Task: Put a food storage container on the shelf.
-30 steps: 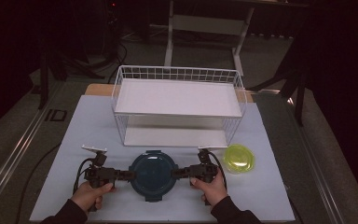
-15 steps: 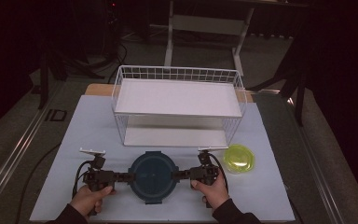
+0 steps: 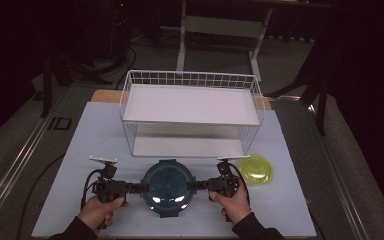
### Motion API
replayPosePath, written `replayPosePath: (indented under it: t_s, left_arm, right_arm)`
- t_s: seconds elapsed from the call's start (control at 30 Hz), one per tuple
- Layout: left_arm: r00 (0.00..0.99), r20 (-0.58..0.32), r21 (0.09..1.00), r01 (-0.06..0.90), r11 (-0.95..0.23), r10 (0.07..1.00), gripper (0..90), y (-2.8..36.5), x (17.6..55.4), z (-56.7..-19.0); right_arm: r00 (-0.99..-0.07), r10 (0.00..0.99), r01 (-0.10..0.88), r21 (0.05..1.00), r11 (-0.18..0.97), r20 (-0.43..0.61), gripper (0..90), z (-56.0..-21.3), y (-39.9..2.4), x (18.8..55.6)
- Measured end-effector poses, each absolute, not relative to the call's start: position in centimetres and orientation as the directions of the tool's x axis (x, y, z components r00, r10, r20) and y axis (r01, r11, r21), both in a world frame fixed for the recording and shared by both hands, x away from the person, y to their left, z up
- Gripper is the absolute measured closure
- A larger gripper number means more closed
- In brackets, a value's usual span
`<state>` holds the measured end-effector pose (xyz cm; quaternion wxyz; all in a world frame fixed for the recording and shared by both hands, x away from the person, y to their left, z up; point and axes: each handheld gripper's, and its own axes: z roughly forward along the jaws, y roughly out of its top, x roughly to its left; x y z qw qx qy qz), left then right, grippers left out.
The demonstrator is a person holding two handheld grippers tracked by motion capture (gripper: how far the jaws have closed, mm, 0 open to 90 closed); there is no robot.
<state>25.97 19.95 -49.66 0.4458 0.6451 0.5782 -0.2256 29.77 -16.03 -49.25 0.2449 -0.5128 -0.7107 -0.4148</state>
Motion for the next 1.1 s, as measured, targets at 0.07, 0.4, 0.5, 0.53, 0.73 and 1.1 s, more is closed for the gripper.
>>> replayPosePath:
  t_s: [0.07,0.4,0.5,0.53,0.73,1.1]
  left_arm:
    - [0.233,-0.808,0.319,0.945,0.07,0.541,56.6,19.7,26.1,-49.2]
    - [0.258,-0.8,0.351,0.934,0.074,0.541,56.6,18.7,26.6,-46.8]
    - [0.275,-0.796,0.366,0.928,0.066,0.539,56.7,18.5,26.9,-45.8]
    - [0.279,-0.796,0.369,0.927,0.065,0.537,56.7,18.4,27.0,-45.5]
    - [0.315,-0.793,0.401,0.914,0.058,0.521,56.7,17.8,27.7,-43.6]
    - [0.373,-0.784,0.455,0.889,0.05,0.495,56.8,16.5,29.3,-39.8]
  right_arm:
    - [-0.363,0.528,0.927,0.353,0.124,0.768,55.6,-48.7,-16.3,29.8]
    - [-0.38,0.527,0.917,0.384,0.108,0.76,55.5,-46.4,-17.3,30.0]
    - [-0.392,0.527,0.91,0.401,0.104,0.754,55.5,-45.4,-17.6,30.1]
    - [-0.396,0.527,0.908,0.406,0.103,0.752,55.5,-45.1,-17.7,30.1]
    - [-0.417,0.534,0.893,0.442,0.088,0.735,55.5,-42.7,-18.3,30.3]
    - [-0.444,0.537,0.865,0.498,0.051,0.717,55.7,-38.7,-19.9,30.8]
